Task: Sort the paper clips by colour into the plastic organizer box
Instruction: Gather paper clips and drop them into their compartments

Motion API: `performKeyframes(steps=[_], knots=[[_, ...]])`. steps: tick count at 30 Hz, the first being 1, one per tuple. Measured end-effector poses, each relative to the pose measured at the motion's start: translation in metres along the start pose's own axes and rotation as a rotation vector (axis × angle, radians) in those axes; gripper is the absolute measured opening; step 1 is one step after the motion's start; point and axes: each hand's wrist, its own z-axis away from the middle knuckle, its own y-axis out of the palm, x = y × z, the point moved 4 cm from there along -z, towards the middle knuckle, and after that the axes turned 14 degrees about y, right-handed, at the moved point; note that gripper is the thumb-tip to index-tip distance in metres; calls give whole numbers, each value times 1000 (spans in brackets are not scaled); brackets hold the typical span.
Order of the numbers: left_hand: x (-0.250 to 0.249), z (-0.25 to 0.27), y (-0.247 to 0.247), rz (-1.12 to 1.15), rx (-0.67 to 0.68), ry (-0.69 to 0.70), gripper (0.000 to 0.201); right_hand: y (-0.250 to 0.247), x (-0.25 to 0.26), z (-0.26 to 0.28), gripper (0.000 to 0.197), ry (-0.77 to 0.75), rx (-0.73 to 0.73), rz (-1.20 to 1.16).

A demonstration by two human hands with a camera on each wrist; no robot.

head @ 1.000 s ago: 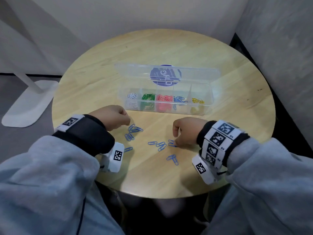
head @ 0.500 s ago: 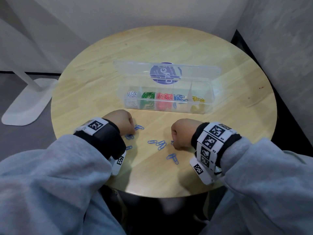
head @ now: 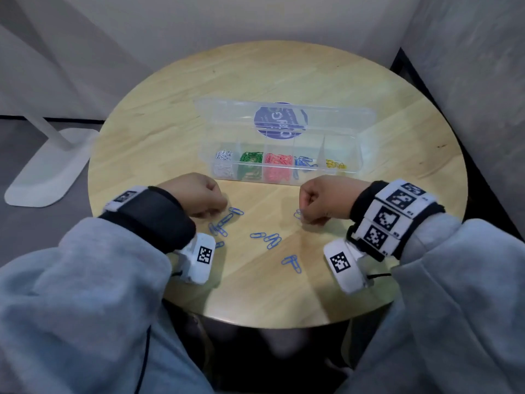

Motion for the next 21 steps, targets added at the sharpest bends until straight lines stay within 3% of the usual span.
performKeyframes(steps=[5, 9, 11, 15, 17, 21], knots=[[-11, 12, -19, 572, -140, 59, 33, -2, -1, 0, 26, -22, 223, -514], [-11, 20, -27, 759, -204, 49, 27, 5, 0, 0, 30, 21, 338, -697], [-9, 21, -26, 686, -195, 27, 25, 7, 0, -2, 31, 56, 353, -817], [0, 15, -19, 302, -93, -15, 23, 9, 1, -1, 28, 81, 351, -939], [3, 12, -16, 105, -33, -11, 17, 10, 2, 0, 22, 93, 315, -886], [3, 8, -2, -339, -60, 31, 10, 10, 1, -3, 20, 125, 194, -617]])
